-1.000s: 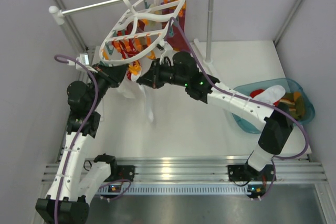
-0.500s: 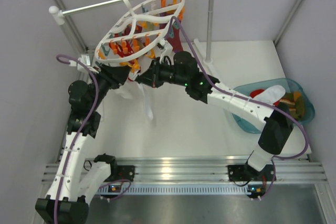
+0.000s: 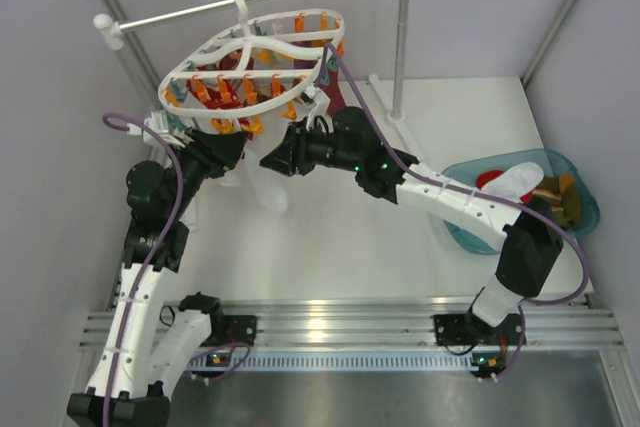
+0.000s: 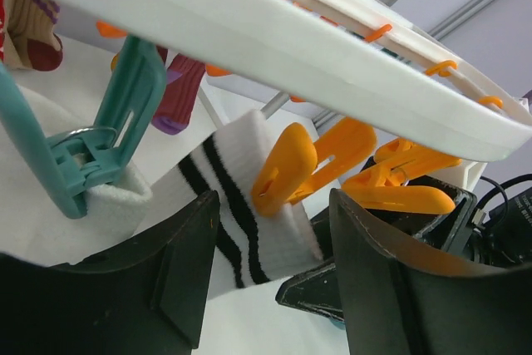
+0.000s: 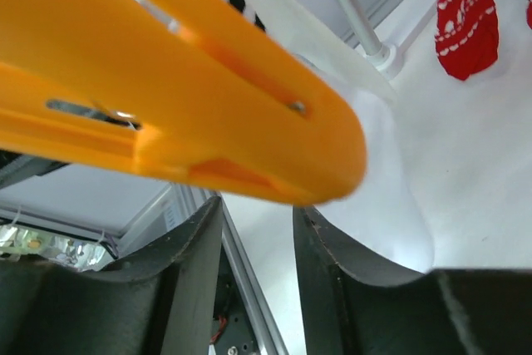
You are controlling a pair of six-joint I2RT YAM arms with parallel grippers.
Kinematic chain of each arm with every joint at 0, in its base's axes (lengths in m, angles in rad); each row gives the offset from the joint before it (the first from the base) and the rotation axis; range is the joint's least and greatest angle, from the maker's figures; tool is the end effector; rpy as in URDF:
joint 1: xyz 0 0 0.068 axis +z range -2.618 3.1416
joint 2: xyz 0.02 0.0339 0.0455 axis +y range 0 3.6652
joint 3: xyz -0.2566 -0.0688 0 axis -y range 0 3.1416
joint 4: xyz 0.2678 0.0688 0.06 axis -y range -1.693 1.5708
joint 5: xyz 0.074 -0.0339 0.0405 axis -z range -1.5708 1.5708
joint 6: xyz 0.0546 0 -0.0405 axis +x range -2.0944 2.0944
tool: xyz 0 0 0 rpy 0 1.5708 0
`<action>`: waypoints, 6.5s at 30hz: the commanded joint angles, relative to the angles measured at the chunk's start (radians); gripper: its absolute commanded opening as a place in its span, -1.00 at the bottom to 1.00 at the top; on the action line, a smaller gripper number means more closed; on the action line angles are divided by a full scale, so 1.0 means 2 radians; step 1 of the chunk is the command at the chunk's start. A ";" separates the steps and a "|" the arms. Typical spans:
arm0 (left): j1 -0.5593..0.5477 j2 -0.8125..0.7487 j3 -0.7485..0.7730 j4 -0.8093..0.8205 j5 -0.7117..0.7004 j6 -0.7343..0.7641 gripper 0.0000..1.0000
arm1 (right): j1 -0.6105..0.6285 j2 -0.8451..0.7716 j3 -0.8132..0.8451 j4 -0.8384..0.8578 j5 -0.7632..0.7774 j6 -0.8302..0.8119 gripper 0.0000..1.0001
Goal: Clip the socks to the hanger
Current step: Clamp the sock onto the hanger, then open the clamp at the hanger.
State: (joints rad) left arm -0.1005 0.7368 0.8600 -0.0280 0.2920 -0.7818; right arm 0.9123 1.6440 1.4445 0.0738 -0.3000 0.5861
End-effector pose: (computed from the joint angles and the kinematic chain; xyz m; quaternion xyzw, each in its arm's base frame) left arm 0.2114 -0.0371 0.3904 -0.1209 0.6632 -0.4011 0.6202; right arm 0.2555 0.3565 0.3593 -0.2179 0.7158 0.5274 0.4024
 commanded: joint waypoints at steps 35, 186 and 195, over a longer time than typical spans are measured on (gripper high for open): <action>0.000 -0.064 0.020 -0.034 0.188 0.099 0.24 | -0.001 -0.092 -0.046 0.145 -0.015 -0.341 0.16; -0.019 0.050 0.093 0.019 0.012 0.034 0.10 | 0.106 -0.009 0.062 0.044 0.160 -0.453 -1.00; -0.019 0.051 0.085 0.035 0.017 0.012 0.06 | 0.111 -0.007 0.064 0.038 0.155 -0.456 -1.00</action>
State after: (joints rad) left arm -0.1406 0.8276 1.0210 -0.0345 0.3851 -0.7357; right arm 1.0855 1.6249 1.5269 0.1593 0.0597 -0.3016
